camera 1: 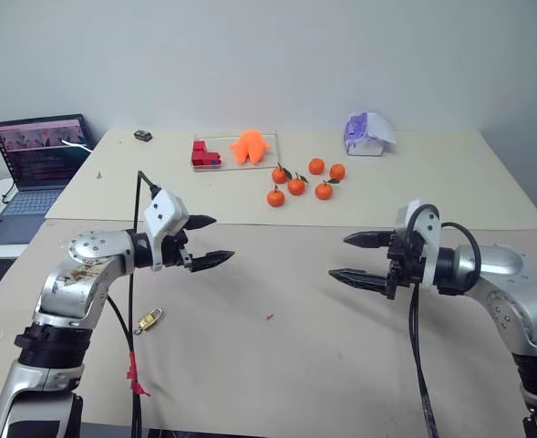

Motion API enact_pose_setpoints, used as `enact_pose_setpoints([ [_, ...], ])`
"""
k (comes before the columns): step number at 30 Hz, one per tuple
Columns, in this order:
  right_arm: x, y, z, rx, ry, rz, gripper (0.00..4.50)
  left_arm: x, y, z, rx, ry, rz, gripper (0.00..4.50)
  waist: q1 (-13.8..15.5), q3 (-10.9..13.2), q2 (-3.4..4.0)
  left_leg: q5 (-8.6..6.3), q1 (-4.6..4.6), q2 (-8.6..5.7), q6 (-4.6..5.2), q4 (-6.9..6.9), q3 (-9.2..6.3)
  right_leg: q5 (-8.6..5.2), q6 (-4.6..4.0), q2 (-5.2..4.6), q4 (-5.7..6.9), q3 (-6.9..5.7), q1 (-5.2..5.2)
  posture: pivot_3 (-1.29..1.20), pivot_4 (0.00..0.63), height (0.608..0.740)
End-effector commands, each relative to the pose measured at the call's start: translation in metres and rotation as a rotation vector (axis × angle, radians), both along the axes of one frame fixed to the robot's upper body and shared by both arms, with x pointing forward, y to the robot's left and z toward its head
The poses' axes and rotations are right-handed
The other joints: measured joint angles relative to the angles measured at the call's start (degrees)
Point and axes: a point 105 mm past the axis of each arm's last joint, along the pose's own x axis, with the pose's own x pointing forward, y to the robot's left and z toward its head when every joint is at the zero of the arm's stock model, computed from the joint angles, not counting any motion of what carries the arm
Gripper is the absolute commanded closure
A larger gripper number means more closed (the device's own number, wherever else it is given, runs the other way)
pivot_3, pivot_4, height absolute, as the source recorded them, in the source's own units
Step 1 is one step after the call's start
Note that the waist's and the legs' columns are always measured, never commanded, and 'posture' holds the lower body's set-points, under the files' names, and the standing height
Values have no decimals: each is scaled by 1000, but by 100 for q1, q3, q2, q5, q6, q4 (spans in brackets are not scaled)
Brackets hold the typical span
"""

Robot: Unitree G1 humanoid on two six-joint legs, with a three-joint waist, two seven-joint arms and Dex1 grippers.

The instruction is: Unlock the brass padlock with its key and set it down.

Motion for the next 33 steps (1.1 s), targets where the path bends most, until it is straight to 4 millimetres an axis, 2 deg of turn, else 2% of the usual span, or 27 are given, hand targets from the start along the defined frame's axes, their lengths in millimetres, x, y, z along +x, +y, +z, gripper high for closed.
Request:
enact_pose_setpoints([
  [1, -4, 2, 11, 0, -36, 29, 41, -4, 0, 10, 4, -23, -28, 0, 5, 0, 0, 0, 0, 0, 0, 1, 0, 0, 0, -1, 0, 0, 0, 0, 150, 723],
  [5, -5, 1, 12, -9, -33, 38, 41, -11, 3, 6, 27, 13, -67, 0, -2, 0, 0, 0, 0, -1, 0, 0, 0, -1, 2, -1, -1, -1, 1, 0, 150, 723],
  [7, -9, 1, 11, -20, -21, 60, 41, -17, 11, 4, 56, 32, -76, 0, -13, 0, 1, 0, 0, 0, 0, -2, 0, -1, 1, 0, -1, 0, -1, 0, 150, 723],
  [12, -15, 3, 10, -32, 6, 102, 41, -23, 43, 2, 125, 80, -20, 0, -6, 2, -1, 0, 1, 1, 0, -3, 0, -2, 2, -1, -1, -1, -2, 0, 150, 723],
  [14, -14, 4, 9, -33, 9, 109, 41, -25, 59, -6, 162, 88, 27, 0, -12, 1, 0, -1, 2, 0, 0, -4, -2, -6, 9, -3, 0, -4, -2, 0, 150, 723],
  [16, -12, 4, 8, -32, 10, 109, 41, -28, 68, -12, 127, 106, 69, 0, -18, 0, 2, -2, 4, 0, 2, -6, -1, -7, 7, -5, -1, -3, -2, 0, 150, 723],
  [19, -10, 5, 3, -36, 19, 116, 41, -50, 78, -27, -11, 183, 121, 0, -37, -2, 4, -3, 0, 0, 4, -9, -1, -5, -1, -7, -1, -5, -7, 0, 150, 723],
  [21, -9, 5, 2, -34, 23, 120, 41, -65, 87, -43, -1, 201, 160, 0, -41, -2, 4, -4, 0, -1, 5, -9, 3, -6, -12, -16, 1, -6, -8, 0, 150, 723],
  [24, -8, 4, 2, -34, 25, 120, 41, -73, 91, -53, 12, 181, 204, 0, -10, 2, -3, -4, 0, -2, 5, -9, 0, -5, -15, -21, 0, -12, -8, 0, 150, 723],
  [27, -5, 5, 2, -36, 13, 114, 41, -69, 86, -61, 17, 143, 233, 0, 58, 5, -7, -4, 7, -4, 4, -9, -12, -7, -14, -35, -4, -44, -18, 0, 150, 723],
  [33, -3, 4, 7, -40, -9, 100, 41, -72, 81, -85, 52, 140, 246, 0, 4, -2, 1, -6, -9, -8, 7, -15, -12, -8, -21, -38, -9, -46, 1, 0, 150, 723],
])
